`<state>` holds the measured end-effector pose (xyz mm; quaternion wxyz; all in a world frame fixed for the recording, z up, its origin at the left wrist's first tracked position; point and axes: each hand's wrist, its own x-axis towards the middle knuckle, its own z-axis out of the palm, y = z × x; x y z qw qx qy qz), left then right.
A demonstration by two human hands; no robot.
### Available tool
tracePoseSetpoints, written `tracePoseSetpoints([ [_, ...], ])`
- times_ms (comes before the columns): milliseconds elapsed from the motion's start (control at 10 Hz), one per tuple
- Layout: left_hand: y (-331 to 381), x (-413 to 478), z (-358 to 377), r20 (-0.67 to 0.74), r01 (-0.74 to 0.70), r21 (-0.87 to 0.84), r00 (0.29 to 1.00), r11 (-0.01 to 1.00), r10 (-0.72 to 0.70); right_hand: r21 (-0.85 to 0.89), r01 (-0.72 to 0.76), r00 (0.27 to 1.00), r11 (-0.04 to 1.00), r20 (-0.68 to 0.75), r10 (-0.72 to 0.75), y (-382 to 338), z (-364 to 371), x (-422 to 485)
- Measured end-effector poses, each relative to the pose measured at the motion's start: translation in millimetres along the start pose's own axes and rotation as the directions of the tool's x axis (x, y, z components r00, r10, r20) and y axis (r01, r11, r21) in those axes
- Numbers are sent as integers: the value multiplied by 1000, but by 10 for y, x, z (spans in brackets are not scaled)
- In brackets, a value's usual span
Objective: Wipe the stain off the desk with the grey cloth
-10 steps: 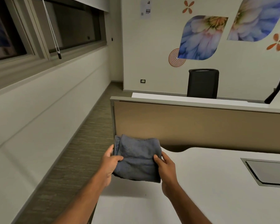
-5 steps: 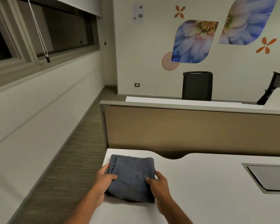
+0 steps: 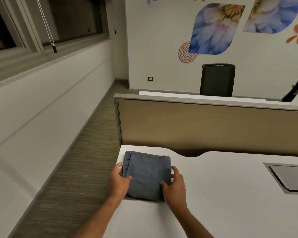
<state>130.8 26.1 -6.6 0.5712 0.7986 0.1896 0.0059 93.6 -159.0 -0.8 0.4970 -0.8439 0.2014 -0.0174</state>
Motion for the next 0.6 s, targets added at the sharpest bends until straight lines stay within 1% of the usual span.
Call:
tracePoseSetpoints([
  [200, -17, -101, 5, -25, -47, 63, 998, 997, 49, 95, 49, 998, 994, -30, -46, 85, -32, -19],
  [300, -5, -176, -11, -30, -90, 139, 995, 986, 95, 136, 80, 996, 987, -40, -75, 131, -73, -46],
  [400, -3, -289, -32, -36, -149, 269, 986, 951, 164, 100, 93, 995, 991, -44, -89, 200, -109, -105],
  [500, 15, -474, -75, -43, -206, 488, 965, 848, 259, -6, 118, 992, 993, -52, -118, 222, -169, -248],
  [600, 6, -658, -44, -20, -274, 623, 931, 733, 365, -102, 196, 976, 975, -76, -204, 220, -230, -375],
])
